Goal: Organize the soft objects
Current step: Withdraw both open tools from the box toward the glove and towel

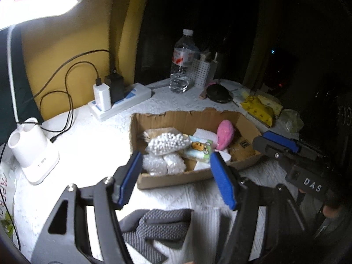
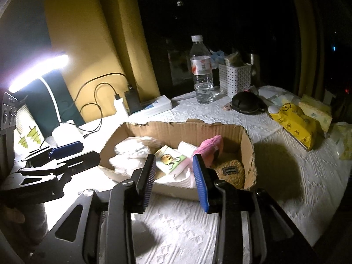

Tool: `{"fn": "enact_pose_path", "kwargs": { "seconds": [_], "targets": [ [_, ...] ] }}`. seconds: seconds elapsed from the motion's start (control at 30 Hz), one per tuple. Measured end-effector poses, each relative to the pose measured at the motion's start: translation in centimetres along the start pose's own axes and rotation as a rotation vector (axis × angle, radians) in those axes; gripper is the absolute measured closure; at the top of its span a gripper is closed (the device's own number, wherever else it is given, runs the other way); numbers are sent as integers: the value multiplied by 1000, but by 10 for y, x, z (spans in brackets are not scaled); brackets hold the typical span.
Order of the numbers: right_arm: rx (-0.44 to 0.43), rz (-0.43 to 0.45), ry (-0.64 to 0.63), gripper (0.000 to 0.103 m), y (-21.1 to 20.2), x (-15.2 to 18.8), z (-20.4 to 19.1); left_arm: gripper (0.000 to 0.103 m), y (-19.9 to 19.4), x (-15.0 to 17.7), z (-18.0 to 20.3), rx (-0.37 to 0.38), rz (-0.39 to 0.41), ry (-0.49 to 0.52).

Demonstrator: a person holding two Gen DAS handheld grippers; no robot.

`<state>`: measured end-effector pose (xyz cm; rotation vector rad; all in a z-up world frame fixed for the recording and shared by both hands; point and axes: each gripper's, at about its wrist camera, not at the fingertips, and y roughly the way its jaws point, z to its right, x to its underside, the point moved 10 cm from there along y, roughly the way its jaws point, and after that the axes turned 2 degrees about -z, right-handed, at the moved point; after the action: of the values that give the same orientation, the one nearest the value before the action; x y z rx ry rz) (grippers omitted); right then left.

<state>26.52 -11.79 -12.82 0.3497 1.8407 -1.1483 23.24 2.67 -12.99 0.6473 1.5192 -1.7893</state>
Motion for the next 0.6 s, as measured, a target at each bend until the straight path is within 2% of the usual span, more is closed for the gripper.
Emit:
{"fn": "enact_pose_path", "kwargs": {
  "seconds": [0.6],
  "targets": [
    [-15,-25,-21,61,-19,32,-41,36,-33,39,-17,9,-6,-25]
  ]
}}
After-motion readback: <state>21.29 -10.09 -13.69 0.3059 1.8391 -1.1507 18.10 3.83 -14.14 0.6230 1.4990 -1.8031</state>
